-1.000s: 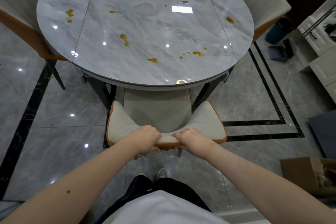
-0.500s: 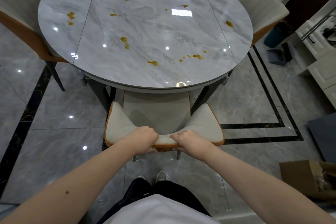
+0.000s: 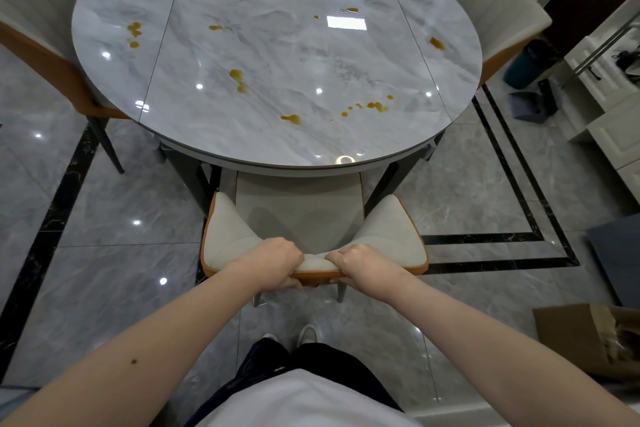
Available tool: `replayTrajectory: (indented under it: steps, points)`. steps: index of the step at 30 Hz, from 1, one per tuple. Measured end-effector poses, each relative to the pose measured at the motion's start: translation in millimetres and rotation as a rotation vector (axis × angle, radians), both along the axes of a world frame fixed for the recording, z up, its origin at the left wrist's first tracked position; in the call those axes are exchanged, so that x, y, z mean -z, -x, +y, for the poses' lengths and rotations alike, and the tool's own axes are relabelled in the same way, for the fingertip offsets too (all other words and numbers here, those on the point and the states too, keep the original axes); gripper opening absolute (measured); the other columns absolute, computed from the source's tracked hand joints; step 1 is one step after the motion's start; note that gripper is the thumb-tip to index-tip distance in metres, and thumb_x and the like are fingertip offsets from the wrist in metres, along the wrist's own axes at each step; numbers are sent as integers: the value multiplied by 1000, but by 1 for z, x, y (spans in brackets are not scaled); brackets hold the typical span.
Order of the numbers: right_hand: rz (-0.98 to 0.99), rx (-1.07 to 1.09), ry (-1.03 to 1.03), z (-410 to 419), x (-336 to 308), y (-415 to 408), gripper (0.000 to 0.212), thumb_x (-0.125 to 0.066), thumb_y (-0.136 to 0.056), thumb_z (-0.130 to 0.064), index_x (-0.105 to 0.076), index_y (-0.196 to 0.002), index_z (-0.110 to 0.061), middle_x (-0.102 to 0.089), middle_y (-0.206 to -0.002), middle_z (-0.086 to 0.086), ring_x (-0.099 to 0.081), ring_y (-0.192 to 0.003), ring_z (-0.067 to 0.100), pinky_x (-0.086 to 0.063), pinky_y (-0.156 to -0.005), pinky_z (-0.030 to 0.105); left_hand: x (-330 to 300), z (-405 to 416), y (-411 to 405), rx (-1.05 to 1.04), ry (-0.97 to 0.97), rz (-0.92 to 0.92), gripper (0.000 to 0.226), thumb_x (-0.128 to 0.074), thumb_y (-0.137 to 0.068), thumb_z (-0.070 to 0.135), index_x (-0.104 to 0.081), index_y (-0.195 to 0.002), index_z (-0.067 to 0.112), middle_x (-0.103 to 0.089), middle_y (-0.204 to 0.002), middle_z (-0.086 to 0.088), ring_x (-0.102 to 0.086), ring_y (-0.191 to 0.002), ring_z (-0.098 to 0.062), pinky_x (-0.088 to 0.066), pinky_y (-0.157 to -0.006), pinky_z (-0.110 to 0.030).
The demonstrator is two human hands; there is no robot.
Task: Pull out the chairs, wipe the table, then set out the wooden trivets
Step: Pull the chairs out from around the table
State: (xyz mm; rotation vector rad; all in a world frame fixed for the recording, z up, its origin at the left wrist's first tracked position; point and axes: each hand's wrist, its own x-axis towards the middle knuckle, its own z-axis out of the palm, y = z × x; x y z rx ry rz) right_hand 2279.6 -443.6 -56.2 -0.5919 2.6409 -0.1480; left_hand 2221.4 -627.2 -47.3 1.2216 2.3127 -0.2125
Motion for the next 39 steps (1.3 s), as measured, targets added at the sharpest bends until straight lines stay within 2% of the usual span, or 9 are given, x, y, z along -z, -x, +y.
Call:
replayTrajectory:
  steps: [14,39]
  points:
    - [1,-27,17,10,-2,9,44,-52,-96,-34,-46,-136,-16,-64,-117,7,-60,-105,25,-48,-90,36,0,9,5,-26,-15,15,44,-54,-90,48,-59,-115,13,-64,-109,-7,-60,-99,-25,-46,-80,-32]
    - [27,-20,-36,10,-2,21,40,-54,-94,-37,-50,-127,-14,-65,-111,6,-61,-99,25,-49,-85,36,8,9,19,-68,-47,19,46,-57,-87,51,-60,-113,13,-65,-106,-6,-61,-97,-25,-49,-82,-34]
